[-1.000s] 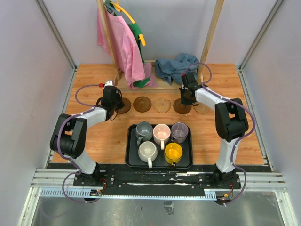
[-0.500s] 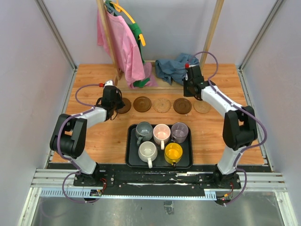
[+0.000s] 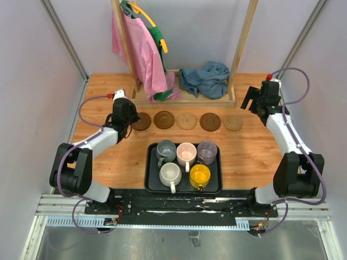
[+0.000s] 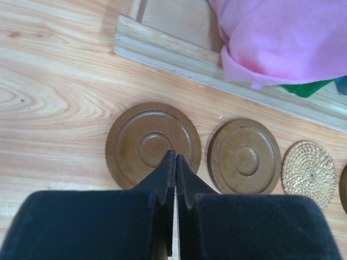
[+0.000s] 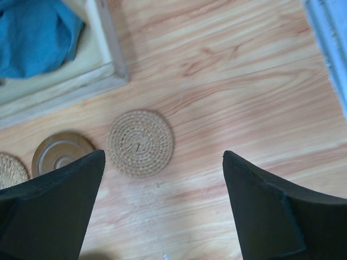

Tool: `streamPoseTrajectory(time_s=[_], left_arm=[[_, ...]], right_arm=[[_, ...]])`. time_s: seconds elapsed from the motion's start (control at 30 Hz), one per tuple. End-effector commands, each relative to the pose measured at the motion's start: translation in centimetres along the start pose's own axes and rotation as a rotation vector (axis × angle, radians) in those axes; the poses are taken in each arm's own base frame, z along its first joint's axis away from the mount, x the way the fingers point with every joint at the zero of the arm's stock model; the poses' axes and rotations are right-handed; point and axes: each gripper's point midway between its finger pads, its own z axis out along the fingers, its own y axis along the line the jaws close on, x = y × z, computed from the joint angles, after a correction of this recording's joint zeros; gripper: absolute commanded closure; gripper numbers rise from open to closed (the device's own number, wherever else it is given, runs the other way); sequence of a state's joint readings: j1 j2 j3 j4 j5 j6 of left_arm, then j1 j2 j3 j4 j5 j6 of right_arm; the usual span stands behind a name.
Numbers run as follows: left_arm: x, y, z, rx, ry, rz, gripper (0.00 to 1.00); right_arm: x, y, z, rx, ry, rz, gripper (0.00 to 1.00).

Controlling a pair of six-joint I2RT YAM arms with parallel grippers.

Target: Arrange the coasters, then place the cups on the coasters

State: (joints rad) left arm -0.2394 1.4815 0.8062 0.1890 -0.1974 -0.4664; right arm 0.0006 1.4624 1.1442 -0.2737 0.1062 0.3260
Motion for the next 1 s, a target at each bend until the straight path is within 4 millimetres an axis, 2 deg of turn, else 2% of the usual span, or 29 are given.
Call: streamPoseTrajectory(time_s=[0.0, 0.13, 0.33, 0.53, 0.7, 0.97], left_arm=[[-0.9, 1.1, -0.3, -0.026, -0.075, 0.002, 0.99], [-0.8, 0.9, 0.7, -0.020, -0.078, 0.009, 0.99], [-0.3, 0.2, 1.7, 0.025, -0.079, 0.015, 0.99], [-1.3, 0.3, 1.3, 0.025, -0.132, 0.029, 1.00], [-2.1, 0.9, 0.7, 0.017, -0.180, 0.030, 0.98], [2.4, 3.4, 2.5, -0.064, -0.041, 0.026, 1.00]], right_arm=[[-2.5, -2.6, -0.5, 0.047, -0.118, 0.083, 0.05], [-2.3, -3.6, 0.0, 0.056, -0.122, 0.113, 0.00], [-2.1, -3.7, 0.8, 0.035, -0.111, 0.133, 0.02], [-3.0, -4.0, 0.6, 0.031, -0.134, 0.144, 0.02], [-3.5, -4.2, 0.8, -0.022, -0.144, 0.222, 0.02], [-2.4, -4.3, 1.8, -0.058, -0.115, 0.235, 0.02]])
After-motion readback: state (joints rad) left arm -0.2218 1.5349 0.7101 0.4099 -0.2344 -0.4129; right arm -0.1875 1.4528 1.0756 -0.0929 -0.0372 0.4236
